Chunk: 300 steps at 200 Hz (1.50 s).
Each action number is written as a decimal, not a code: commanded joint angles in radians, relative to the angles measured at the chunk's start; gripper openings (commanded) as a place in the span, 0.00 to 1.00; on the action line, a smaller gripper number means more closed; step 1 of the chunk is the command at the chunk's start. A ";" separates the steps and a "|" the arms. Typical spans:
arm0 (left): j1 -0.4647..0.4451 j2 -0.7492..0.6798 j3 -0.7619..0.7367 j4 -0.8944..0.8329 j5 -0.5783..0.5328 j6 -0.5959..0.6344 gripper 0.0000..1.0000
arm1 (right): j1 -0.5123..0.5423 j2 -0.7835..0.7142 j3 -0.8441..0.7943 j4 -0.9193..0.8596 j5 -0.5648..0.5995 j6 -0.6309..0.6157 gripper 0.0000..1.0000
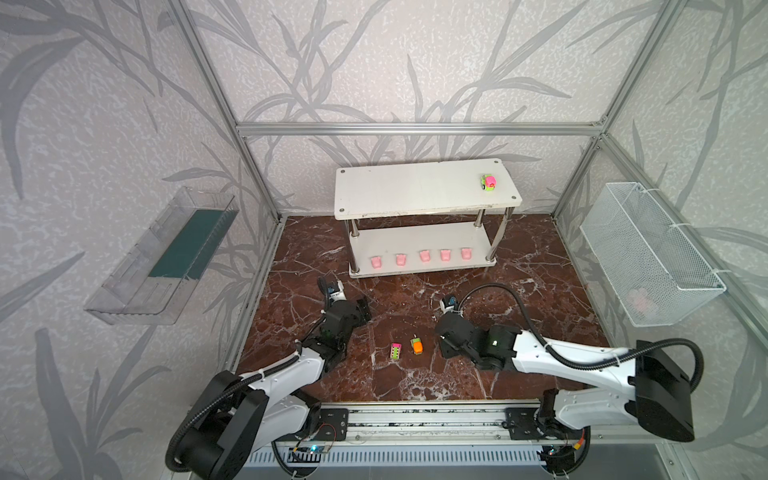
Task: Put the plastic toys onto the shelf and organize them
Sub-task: 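Lift the orange-topped truck with the right gripper and carry it over the top shelf, then lower the truck onto the top shelf beside the pink-topped truck and open the right gripper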
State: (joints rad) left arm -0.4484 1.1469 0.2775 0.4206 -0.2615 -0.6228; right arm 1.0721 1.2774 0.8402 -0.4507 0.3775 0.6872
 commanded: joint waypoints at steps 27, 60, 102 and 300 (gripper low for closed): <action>0.006 -0.011 -0.007 0.009 -0.007 -0.012 0.78 | -0.086 -0.104 0.247 -0.278 -0.004 -0.147 0.28; 0.008 0.000 -0.003 0.013 -0.004 -0.009 0.78 | -0.147 -0.095 0.468 -0.375 -0.005 -0.262 0.28; 0.008 0.029 0.013 0.026 0.015 -0.014 0.78 | -0.271 0.005 0.770 -0.406 -0.041 -0.423 0.28; 0.010 0.122 0.012 0.086 0.042 -0.034 0.78 | -0.630 0.858 1.972 -0.711 -0.275 -0.524 0.28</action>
State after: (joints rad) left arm -0.4431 1.2598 0.2775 0.4870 -0.2173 -0.6472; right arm 0.4541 2.1269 2.7930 -1.1122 0.1329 0.1635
